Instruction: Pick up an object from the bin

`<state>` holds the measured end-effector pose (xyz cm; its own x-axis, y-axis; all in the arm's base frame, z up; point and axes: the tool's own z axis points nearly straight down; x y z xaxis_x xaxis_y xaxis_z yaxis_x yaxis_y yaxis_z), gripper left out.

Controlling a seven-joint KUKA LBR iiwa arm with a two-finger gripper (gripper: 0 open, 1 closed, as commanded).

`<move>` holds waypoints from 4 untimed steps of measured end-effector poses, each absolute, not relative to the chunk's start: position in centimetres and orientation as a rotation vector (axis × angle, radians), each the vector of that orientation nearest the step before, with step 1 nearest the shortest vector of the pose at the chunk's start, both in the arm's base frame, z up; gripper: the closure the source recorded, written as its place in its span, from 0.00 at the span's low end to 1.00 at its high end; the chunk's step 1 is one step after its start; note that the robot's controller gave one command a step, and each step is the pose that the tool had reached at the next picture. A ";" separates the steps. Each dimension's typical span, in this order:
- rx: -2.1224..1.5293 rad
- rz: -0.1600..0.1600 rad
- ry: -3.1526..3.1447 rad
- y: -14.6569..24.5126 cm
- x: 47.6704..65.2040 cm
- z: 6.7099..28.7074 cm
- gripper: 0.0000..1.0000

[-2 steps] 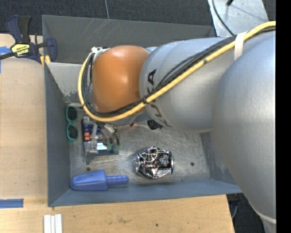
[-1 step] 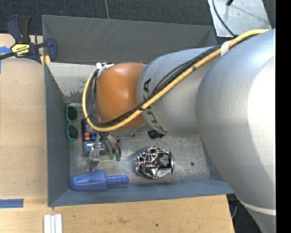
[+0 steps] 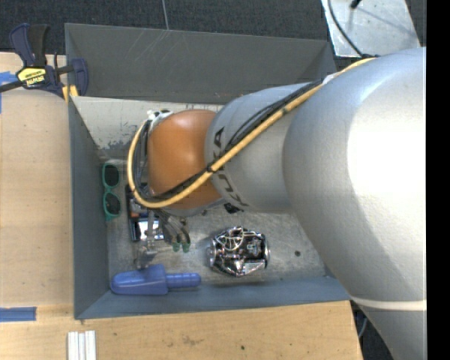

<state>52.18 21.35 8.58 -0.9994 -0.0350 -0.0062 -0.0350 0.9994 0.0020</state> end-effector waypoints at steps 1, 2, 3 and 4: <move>-0.093 0.005 3.132 21.2 52.6 7.9 0.00; -0.068 0.006 3.134 21.1 52.2 8.7 0.00; -0.220 0.031 3.084 20.2 51.5 8.2 1.00; -0.219 0.031 3.084 20.2 51.5 8.2 1.00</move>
Offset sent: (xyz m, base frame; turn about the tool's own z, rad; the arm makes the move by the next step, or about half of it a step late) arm -0.0169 0.0016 0.0233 -0.3194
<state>51.53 20.17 8.22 -0.9887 -0.1410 -0.0510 -0.1419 0.9897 0.0162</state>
